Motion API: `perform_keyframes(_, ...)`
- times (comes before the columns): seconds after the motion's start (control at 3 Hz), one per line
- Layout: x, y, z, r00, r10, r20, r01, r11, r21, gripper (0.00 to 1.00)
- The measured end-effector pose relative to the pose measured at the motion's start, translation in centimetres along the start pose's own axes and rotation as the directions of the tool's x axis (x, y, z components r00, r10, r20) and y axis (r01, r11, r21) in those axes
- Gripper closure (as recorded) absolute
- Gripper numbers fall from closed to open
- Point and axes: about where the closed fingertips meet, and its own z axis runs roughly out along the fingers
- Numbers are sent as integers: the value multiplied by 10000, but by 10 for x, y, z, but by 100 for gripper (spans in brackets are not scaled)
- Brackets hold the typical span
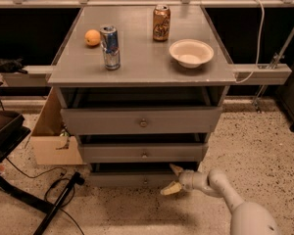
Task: Close bottom drawer
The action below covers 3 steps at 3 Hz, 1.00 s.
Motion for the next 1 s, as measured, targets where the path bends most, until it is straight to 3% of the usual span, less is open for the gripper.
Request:
perform_keyframes(0.33, 0, 0, 0, 10000, 0, 1, 0, 10000, -1, 26)
perform_keyframes(0.67, -4, 5, 3, 9997, -3, 253, 12, 9994, -337, 49)
perform_keyframes(1.0, -24, 16, 11, 9882, -473, 1456, 654, 9904, -1220, 80)
